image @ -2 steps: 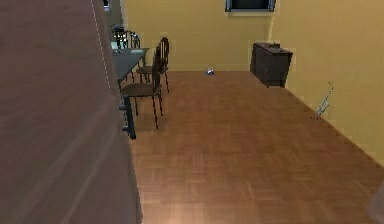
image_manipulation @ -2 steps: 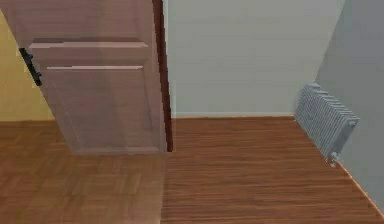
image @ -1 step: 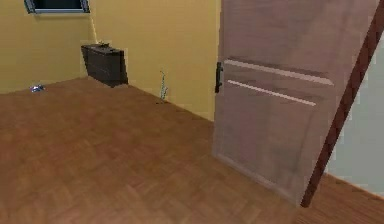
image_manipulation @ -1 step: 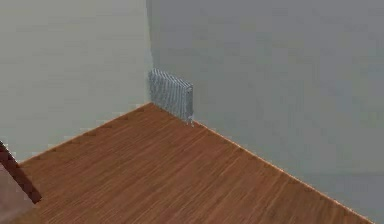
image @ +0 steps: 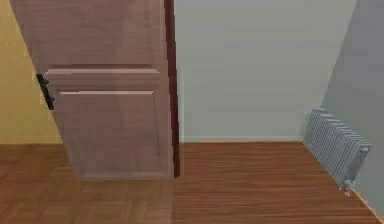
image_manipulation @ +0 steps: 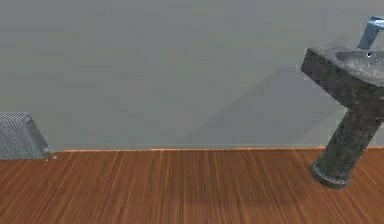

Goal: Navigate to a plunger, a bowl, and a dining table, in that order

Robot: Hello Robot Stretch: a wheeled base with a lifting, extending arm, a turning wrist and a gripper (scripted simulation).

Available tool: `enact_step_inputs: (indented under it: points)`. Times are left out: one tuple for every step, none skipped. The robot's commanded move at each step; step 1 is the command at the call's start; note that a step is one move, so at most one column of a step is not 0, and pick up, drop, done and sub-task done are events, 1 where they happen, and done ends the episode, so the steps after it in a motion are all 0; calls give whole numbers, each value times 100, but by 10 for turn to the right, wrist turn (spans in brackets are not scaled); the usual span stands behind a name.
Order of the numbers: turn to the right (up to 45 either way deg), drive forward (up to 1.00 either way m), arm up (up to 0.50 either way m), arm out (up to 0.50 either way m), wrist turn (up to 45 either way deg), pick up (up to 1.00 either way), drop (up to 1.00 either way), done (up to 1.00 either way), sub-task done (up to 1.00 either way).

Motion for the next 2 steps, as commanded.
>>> enact_step_inputs:
  points:
    - [90, 0, 0, 0, 0, 0, 0, 0, 0]
    - [0, 20, 0, 0, 0, 0, 0, 0, 0]
